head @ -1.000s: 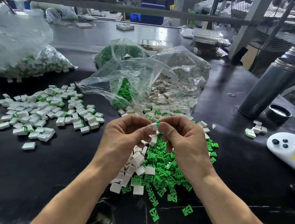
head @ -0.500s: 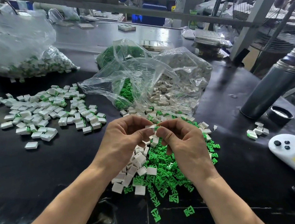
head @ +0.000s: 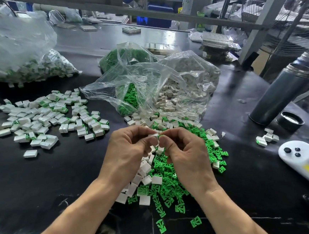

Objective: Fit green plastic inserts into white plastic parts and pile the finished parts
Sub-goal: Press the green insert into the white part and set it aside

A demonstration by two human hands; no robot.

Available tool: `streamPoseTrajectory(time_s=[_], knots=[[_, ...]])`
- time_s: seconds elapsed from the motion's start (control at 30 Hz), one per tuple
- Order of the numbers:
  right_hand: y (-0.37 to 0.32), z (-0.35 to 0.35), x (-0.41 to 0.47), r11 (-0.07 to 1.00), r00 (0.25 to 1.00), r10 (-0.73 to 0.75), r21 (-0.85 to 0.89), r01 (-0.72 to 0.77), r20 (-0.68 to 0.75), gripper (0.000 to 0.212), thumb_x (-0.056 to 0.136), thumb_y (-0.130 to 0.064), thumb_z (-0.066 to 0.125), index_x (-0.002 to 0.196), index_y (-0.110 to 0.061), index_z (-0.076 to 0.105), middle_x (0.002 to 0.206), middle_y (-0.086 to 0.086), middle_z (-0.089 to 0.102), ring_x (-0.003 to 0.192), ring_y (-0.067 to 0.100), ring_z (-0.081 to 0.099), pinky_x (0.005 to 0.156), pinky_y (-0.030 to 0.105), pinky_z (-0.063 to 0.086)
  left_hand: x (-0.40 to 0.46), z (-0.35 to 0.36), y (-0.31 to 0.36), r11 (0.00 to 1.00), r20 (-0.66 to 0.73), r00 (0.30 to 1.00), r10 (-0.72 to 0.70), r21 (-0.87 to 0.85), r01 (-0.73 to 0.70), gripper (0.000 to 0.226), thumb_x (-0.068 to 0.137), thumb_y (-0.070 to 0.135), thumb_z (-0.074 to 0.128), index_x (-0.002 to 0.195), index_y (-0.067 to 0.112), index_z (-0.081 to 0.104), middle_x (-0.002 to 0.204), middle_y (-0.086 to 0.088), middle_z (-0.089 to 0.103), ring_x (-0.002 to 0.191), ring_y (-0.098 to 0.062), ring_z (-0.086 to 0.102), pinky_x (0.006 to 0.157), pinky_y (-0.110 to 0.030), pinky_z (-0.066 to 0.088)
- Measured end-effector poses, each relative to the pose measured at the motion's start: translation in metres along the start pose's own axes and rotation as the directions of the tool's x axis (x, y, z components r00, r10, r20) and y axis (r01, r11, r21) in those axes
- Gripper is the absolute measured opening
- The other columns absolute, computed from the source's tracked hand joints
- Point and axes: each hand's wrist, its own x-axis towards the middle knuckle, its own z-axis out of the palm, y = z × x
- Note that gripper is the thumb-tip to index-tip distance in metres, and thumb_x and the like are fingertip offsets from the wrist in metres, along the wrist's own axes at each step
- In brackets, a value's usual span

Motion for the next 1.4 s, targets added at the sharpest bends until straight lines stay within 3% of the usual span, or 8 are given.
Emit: streamPoseTrajectory(time_s=[0.27, 0.53, 0.63, 0.77, 0.9, 1.1, 1.23, 1.4], knots=[[-0.003, 0.003, -0.002, 0.999, 1.0, -0.016, 0.038, 0.016, 0.004, 0.005, 0.096, -0.016, 0.073, 0.094, -0.02, 0.074, 0.073, -0.011, 0.07, 0.063, 0.004, 0.064, 0.057, 0.02, 0.052, -0.001, 0.003, -0.003, 0.999, -0.032, 0.999, -0.015, -0.04, 0.013, 0.016, 0.088, 0.001, 0.075, 0.084, 0.016, 0.079, 0.068, 0.0, 0.073, 0.059, -0.008, 0.061, 0.057, -0.021, 0.054], [-0.005, -0.003, 0.002, 0.989, 0.997, 0.078, 0.123, -0.081, 0.024, 0.013, 0.092, -0.005, 0.074, 0.088, -0.016, 0.08, 0.069, 0.007, 0.071, 0.057, 0.012, 0.059, 0.051, 0.024, 0.052, 0.003, -0.003, -0.001, 0.999, 0.037, 0.999, -0.011, 0.048, 0.009, 0.013, 0.088, 0.005, 0.077, 0.089, 0.018, 0.08, 0.076, -0.002, 0.077, 0.066, -0.008, 0.066, 0.062, -0.021, 0.055], [-0.006, -0.005, 0.003, 0.975, 0.995, 0.093, 0.198, -0.098, 0.032, 0.013, 0.098, -0.013, 0.067, 0.095, -0.015, 0.08, 0.075, 0.009, 0.073, 0.058, 0.015, 0.059, 0.05, 0.027, 0.051, 0.004, -0.003, -0.001, 1.0, 0.045, 0.999, 0.013, 0.004, -0.013, 0.011, 0.087, 0.008, 0.078, 0.09, 0.019, 0.079, 0.081, -0.001, 0.078, 0.069, -0.007, 0.067, 0.062, -0.02, 0.056], [-0.008, -0.002, 0.004, 0.948, 0.988, 0.151, 0.279, -0.155, 0.037, 0.041, 0.106, -0.038, 0.049, 0.098, -0.008, 0.076, 0.079, 0.013, 0.074, 0.058, 0.019, 0.057, 0.046, 0.032, 0.046, 0.005, -0.002, -0.003, 0.998, 0.082, 0.995, 0.059, -0.013, -0.058, 0.011, 0.083, 0.017, 0.08, 0.09, 0.026, 0.079, 0.088, 0.003, 0.078, 0.08, -0.005, 0.068, 0.072, -0.021, 0.053], [-0.012, 0.005, 0.002, 0.922, 0.979, 0.184, 0.33, -0.202, 0.085, 0.059, 0.106, -0.051, 0.04, 0.08, -0.014, 0.077, 0.07, 0.012, 0.07, 0.052, 0.018, 0.056, 0.041, 0.028, 0.041, 0.004, 0.003, -0.003, 0.997, 0.132, 0.989, 0.069, -0.052, -0.062, 0.01, 0.085, 0.013, 0.079, 0.092, 0.021, 0.078, 0.105, -0.001, 0.076, 0.096, -0.025, 0.073, 0.09, -0.041, 0.058], [-0.01, 0.014, 0.004, 0.888, 0.95, 0.309, 0.342, -0.307, 0.049, 0.062, 0.107, -0.053, 0.043, 0.062, -0.022, 0.073, 0.054, 0.005, 0.055, 0.043, 0.018, 0.045, 0.039, 0.024, 0.031, 0.0, 0.014, -0.001, 0.981, 0.197, 0.977, 0.075, -0.19, -0.036, 0.009, 0.086, -0.001, 0.075, 0.091, 0.006, 0.076, 0.116, -0.009, 0.071, 0.07, -0.036, 0.064, 0.072, -0.055, 0.06], [-0.013, 0.016, 0.006, 0.866, 0.947, 0.32, 0.4, -0.3, 0.018, 0.053, 0.105, -0.048, 0.045, 0.068, -0.027, 0.077, 0.051, 0.002, 0.051, 0.04, 0.015, 0.041, 0.037, 0.021, 0.027, -0.001, 0.019, -0.001, 0.972, 0.198, 0.975, 0.103, -0.229, -0.056, 0.01, 0.085, -0.004, 0.073, 0.09, 0.004, 0.075, 0.112, -0.013, 0.072, 0.087, -0.053, 0.064, 0.069, -0.04, 0.062], [-0.019, 0.018, 0.007, 0.862, 0.957, 0.291, 0.439, -0.254, -0.017, 0.064, 0.111, -0.031, 0.038, 0.058, -0.032, 0.074, 0.044, -0.009, 0.045, 0.035, 0.006, 0.038, 0.035, 0.016, 0.028, -0.002, 0.02, 0.0, 0.979, 0.205, 0.972, 0.117, -0.187, -0.079, 0.015, 0.078, 0.018, 0.078, 0.091, 0.012, 0.076, 0.116, -0.004, 0.073, 0.088, -0.04, 0.073, 0.073, -0.039, 0.063]])
